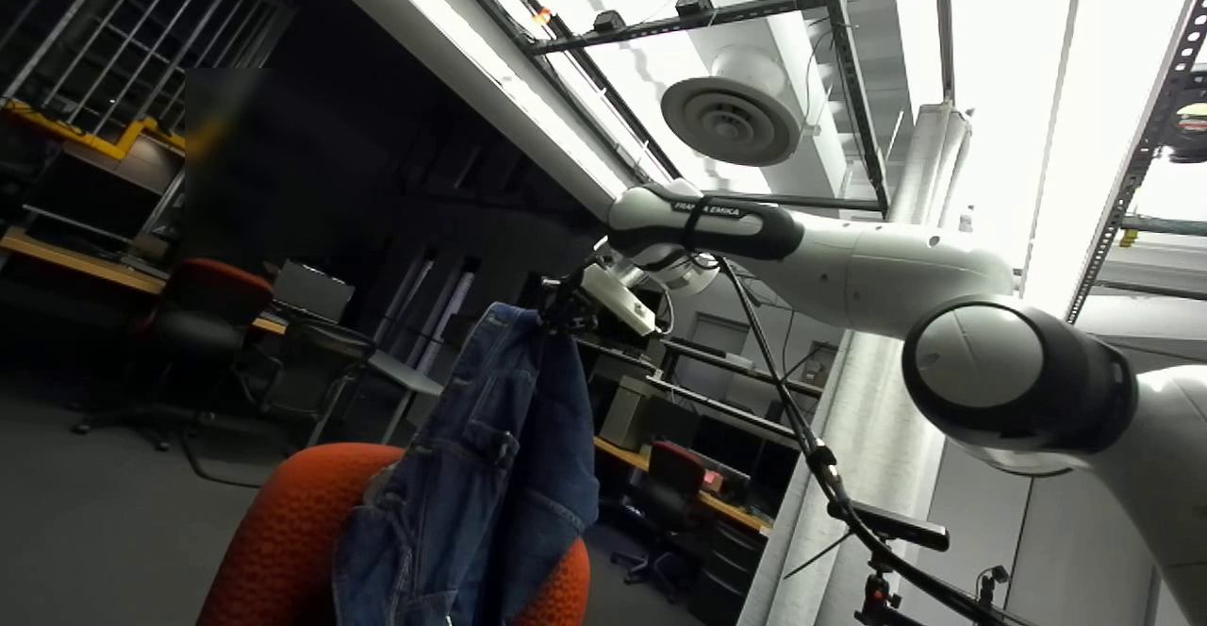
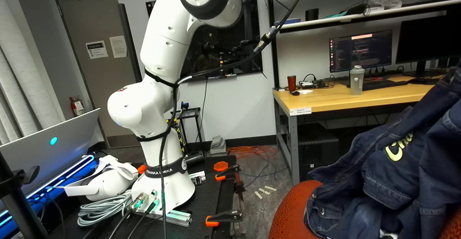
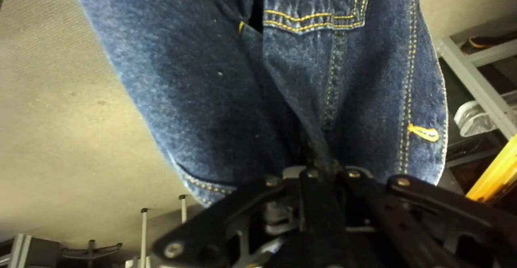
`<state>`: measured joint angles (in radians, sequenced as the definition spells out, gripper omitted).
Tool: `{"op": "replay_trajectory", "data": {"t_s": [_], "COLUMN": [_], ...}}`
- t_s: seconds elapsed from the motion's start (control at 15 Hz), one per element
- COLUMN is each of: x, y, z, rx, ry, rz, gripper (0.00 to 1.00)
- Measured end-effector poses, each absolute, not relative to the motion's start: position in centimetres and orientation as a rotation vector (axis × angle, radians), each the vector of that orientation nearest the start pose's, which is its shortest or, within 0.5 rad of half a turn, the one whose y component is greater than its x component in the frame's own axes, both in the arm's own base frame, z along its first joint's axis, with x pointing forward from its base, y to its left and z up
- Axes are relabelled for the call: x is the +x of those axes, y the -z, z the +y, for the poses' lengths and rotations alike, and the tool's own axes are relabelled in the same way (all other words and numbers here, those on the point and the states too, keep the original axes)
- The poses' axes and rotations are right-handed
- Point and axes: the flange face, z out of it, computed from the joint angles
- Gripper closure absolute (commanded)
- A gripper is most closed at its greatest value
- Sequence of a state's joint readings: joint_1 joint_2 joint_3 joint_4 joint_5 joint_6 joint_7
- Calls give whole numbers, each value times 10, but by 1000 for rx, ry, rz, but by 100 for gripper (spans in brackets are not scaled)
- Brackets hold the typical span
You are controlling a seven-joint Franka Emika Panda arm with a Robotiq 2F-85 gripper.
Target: Hang the jean jacket on the backrest of the chair
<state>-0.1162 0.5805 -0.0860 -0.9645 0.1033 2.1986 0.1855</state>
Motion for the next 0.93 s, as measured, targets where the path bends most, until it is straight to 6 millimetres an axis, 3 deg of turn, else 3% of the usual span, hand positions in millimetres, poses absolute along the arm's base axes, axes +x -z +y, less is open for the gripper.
{"op": "replay_trajectory", "data": {"t_s": [0.53,0.93], "x": [749,734], "y": [-651,-658], "z": [-171,-177], "rx": [-2774,-2820], "ry": [1173,1011], "rz": [924,1136], "gripper": [99,99]}}
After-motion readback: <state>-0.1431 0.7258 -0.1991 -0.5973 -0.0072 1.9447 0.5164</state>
